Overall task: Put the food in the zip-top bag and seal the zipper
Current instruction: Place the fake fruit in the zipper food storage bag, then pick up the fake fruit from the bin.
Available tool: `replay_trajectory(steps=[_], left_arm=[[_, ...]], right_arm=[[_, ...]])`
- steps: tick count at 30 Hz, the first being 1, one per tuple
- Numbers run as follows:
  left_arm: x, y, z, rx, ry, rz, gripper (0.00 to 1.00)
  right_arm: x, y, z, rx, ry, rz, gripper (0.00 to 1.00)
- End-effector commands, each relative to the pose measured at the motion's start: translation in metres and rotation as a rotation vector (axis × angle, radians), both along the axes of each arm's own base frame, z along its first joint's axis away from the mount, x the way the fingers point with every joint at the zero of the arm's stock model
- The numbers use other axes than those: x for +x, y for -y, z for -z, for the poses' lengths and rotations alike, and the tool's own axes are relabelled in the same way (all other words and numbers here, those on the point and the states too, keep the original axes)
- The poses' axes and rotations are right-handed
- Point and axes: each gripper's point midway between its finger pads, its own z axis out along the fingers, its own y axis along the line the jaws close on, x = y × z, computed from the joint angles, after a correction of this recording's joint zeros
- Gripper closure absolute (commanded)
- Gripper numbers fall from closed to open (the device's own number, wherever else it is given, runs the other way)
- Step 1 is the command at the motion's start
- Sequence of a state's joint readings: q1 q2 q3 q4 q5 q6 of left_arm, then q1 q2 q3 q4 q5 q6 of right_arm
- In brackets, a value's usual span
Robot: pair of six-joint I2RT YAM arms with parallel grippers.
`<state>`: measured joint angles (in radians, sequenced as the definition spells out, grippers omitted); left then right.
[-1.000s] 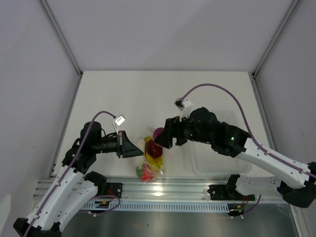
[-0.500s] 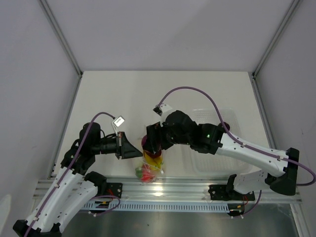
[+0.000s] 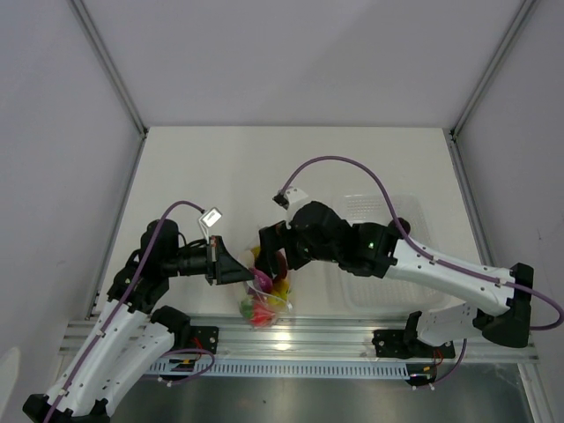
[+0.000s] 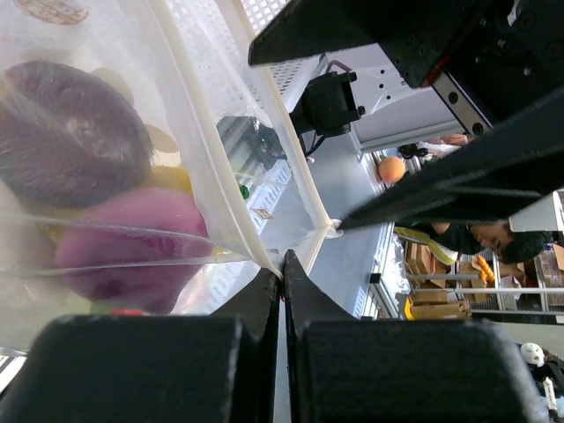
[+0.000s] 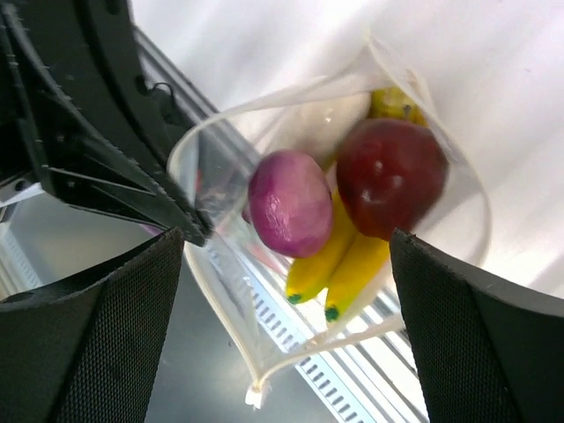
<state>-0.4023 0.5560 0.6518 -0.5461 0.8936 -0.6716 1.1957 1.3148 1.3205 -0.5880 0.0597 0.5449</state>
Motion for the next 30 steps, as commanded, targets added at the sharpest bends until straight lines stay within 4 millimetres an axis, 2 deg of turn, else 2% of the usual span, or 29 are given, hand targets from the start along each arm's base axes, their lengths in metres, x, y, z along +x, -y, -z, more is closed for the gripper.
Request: replay_trajectory(steps=[1,2,3,5,7,10,11,15,16,17,19,21,25,30], left_arm=[[0.001,-0.001,-0.017,-0.020,0.068,0.003,0.99],[0.001,-0.001,-0.017,-0.020,0.068,0.003,0.99],[0.001,-0.001,-0.016,-0.020,0.068,0.001,0.99],[0.001,-0.001,-0.016,-0.020,0.068,0.001,0.99],[0.001,-0.001,-0.016,-0.019,0.068,0.002,0.99],[0.001,-0.001,-0.015,-0.017,0.065,0.004,0.99],[0.001,-0.001,-0.015,-0.018,0.066,0.005,0.99],[0.000,-0.001,-0.015,-0.018,0.070,0.008,0.99],[0.000,-0.001,-0.013,-0.016,0.066,0.008,0.99],[0.000,-0.001,-0.013,-0.015,0.068,0.007,0.99],[0.000,-0.001,-0.014,-0.016,0.069,0.008,0.99],[0.000,-0.001,-0.013,-0.017,0.067,0.009,0.99],[0.000,0.000,-0.013,-0.023,0.060,0.016,0.99],[0.000,0.001,-0.013,-0.025,0.058,0.018,1.00]], right_arm=[[0.016,0.018,-0.032,0.023,0.081,0.113,0.01],[0.020,0.027,-0.029,-0.005,0.078,0.162,0.01],[0.034,0.042,-0.035,-0.019,0.120,0.260,0.01],[0.044,0.062,-0.034,-0.058,0.142,0.353,0.01],[0.056,0.085,-0.042,-0.048,0.177,0.482,0.00],[0.068,0.112,-0.037,-0.064,0.182,0.587,0.01],[0.078,0.128,-0.039,-0.056,0.175,0.648,0.01],[0.100,0.179,-0.018,-0.097,0.109,0.817,0.01],[0.104,0.190,-0.006,-0.127,0.097,0.847,0.01],[0.111,0.208,-0.004,-0.129,0.094,0.911,0.01],[0.116,0.230,0.011,-0.162,0.087,0.978,0.01],[0.124,0.255,0.015,-0.172,0.090,1.068,0.01],[0.135,0.289,0.029,-0.215,0.093,1.191,0.01],[0.142,0.308,0.049,-0.258,0.069,1.263,0.01]])
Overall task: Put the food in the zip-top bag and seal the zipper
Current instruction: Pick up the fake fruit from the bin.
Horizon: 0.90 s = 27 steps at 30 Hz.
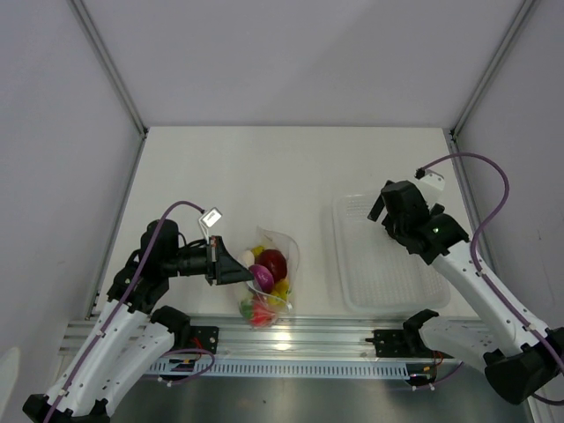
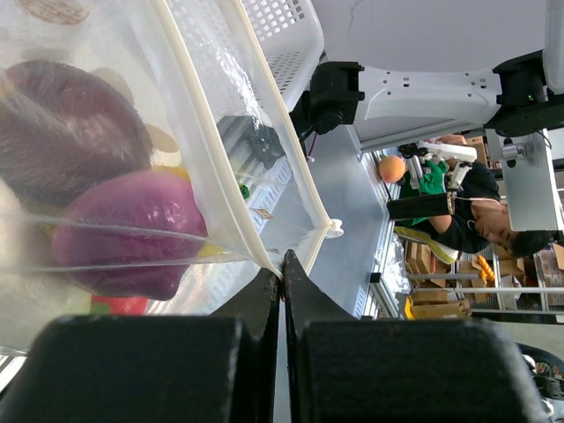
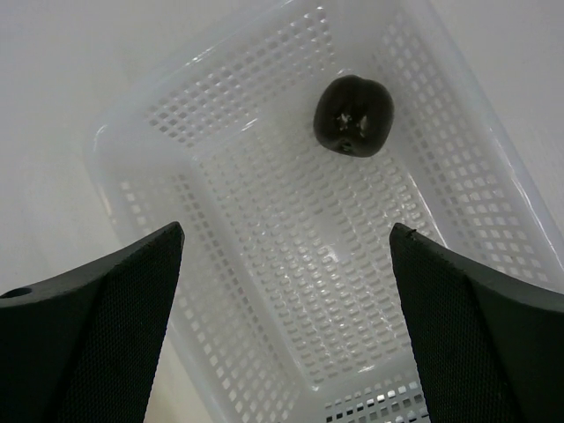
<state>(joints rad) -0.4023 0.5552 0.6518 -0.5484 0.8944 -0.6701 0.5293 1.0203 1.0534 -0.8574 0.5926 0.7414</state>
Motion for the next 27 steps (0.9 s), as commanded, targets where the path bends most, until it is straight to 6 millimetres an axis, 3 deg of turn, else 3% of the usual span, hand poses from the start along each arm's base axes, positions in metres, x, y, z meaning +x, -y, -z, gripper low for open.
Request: replay_trajectory(steps=[1,15,27], left_arm=[[0.001,0.001,-0.014,-0.026,0.060,0.015,0.99],[0.002,0.002,-0.008,-0.025,0.047,0.018,0.99],[0.005,0.004,-0.003,-0.032,0.029,0.017,0.99]], right_arm=[[0.009,0.015,0.004,-0.010,0.026,0.086,0.01],[0.020,0.051,0.066,-0.033,-0.091,0.272,0.01],[0.051,0.056,0.106,-0.012,-0.135,0.269,0.01]])
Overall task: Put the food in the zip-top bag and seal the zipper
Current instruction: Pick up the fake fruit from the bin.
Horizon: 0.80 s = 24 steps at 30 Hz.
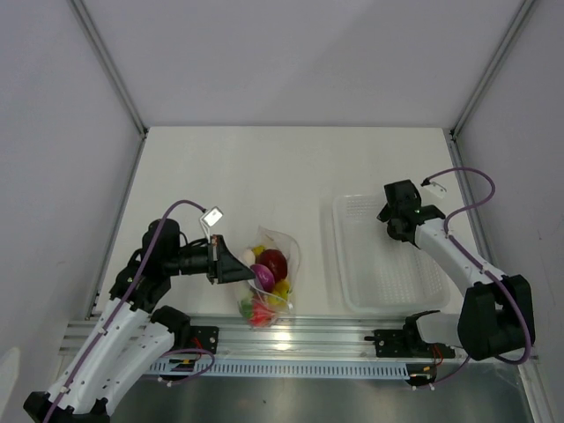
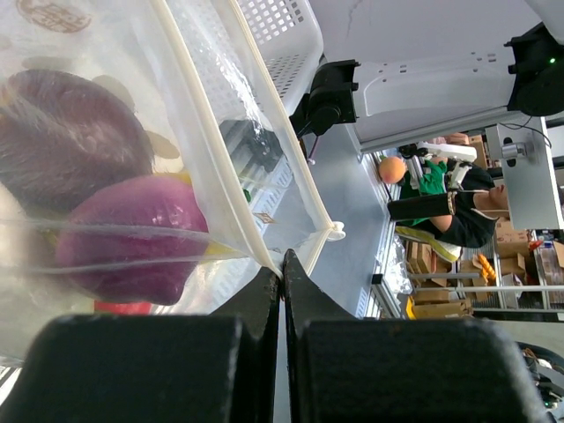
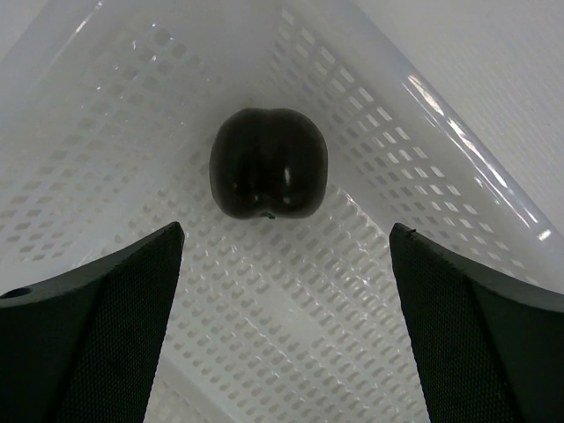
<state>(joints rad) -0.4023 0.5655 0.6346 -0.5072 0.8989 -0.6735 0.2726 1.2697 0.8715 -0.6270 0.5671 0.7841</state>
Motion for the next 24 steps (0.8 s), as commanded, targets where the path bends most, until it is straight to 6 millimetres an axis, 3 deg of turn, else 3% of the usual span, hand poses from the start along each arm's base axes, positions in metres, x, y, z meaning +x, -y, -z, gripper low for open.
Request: replay_trajectory(steps=[1,10,16,19,21,22,24], left_arm=[[0.001,0.002,-0.005,-0.021,0.020,0.013,1.00],[0.006,0.003,0.002,-0.010,-0.005,-0.003,0.99],[0.010,0.002,0.002,0.005,-0.005,-0.012,0.99],[0.010,0.002,0.003,0.011,-0.009,-0.014,0.99],[0.010,0.002,0.005,0.016,-0.011,-0.017,0.99],[0.010,0.001,0.005,0.017,-0.010,-0.018,0.99],[0.011,0.001,0.006,0.021,-0.012,-0.023,0.99]], right_arm=[[0.020,-0.001,0.008,0.012,0.029,-0.003,0.01],[0.043,0.000,0.032,-0.002,-0.003,-0.002,0.01],[0.049,-0.001,0.050,0.000,-0.011,0.019,0.06],[0.054,-0.001,0.056,-0.005,-0.009,0.017,0.18],[0.055,0.000,0.060,-0.014,-0.020,0.014,0.35],[0.055,0.001,0.059,-0.021,-0.021,0.014,0.52],[0.053,0.002,0.057,-0.029,-0.032,0.002,0.70]])
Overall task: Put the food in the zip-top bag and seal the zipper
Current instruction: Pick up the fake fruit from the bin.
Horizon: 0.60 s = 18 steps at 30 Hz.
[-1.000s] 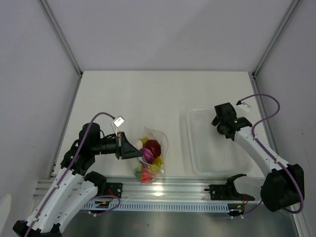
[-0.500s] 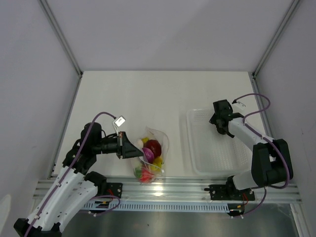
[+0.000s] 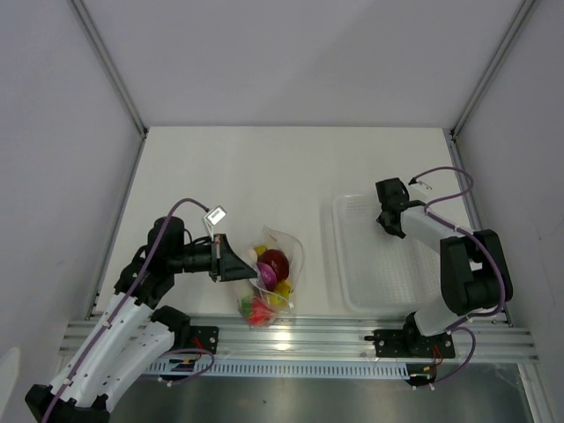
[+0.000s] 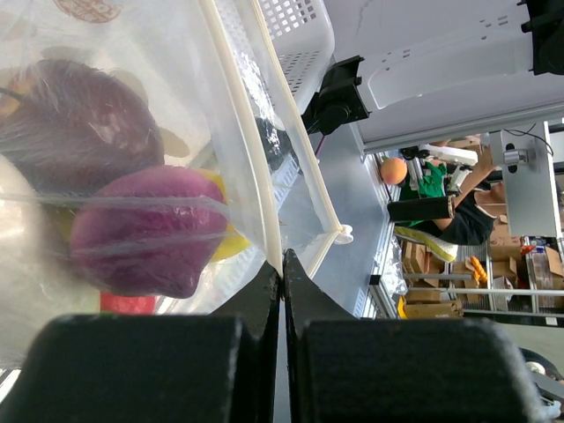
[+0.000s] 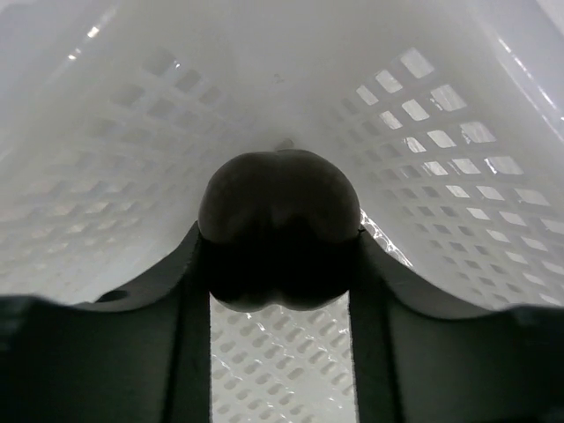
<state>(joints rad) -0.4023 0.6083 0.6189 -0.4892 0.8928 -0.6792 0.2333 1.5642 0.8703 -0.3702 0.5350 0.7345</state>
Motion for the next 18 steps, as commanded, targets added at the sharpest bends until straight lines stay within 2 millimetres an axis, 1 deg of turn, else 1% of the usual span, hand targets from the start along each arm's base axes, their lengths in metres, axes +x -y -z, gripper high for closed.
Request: replay_trajectory(steps=[1,2,3,4,5,7,8,10,11,13,14,15,17,18], left_arm=[[0.005,-0.002,-0.004,0.006,0.028,-0.017,0.99],[0.005,-0.002,-0.005,0.005,0.031,-0.018,0.99],[0.005,-0.001,-0.004,0.006,0.030,-0.019,1.00],[0.005,-0.001,-0.004,0.006,0.026,-0.021,0.99],[0.005,-0.001,-0.005,0.003,0.030,-0.023,1.00],[0.006,-0.001,-0.006,0.001,0.032,-0.025,0.99],[0.005,-0.001,-0.006,0.001,0.032,-0.025,0.99],[0.005,-0.002,-0.007,0.002,0.036,-0.030,1.00],[0.005,-0.002,-0.007,0.001,0.037,-0.030,1.00],[0.005,-0.002,-0.007,0.000,0.040,-0.031,1.00],[0.005,-0.002,-0.007,-0.003,0.040,-0.031,1.00],[0.005,-0.002,-0.006,-0.004,0.034,-0.034,0.99],[0.005,-0.002,-0.005,-0.005,0.037,-0.036,0.99],[0.004,-0.002,-0.005,-0.007,0.039,-0.036,0.99]], right_arm=[[0.010,0.000,-0.014,-0.005,0.040,-0.002,0.78],[0.008,-0.001,-0.019,-0.004,0.045,-0.010,0.86],[0.001,-0.004,-0.022,-0.009,0.030,-0.025,0.90],[-0.001,-0.015,-0.040,-0.001,0.071,-0.064,0.94],[-0.004,-0.022,-0.050,-0.001,0.088,-0.099,1.00],[-0.014,-0.040,-0.073,-0.004,0.100,-0.199,1.00],[-0.022,-0.068,-0.098,0.043,0.156,-0.311,1.00],[-0.035,-0.098,-0.124,0.086,0.196,-0.461,1.00],[-0.048,-0.126,-0.153,0.138,0.268,-0.565,1.00],[-0.068,-0.159,-0.180,0.236,0.321,-0.698,1.00],[-0.085,-0.182,-0.204,0.297,0.375,-0.794,0.99],[-0.099,-0.199,-0.213,0.354,0.381,-0.871,0.98],[-0.116,-0.221,-0.231,0.425,0.409,-0.948,0.98],[-0.132,-0.239,-0.238,0.463,0.411,-1.017,0.97]])
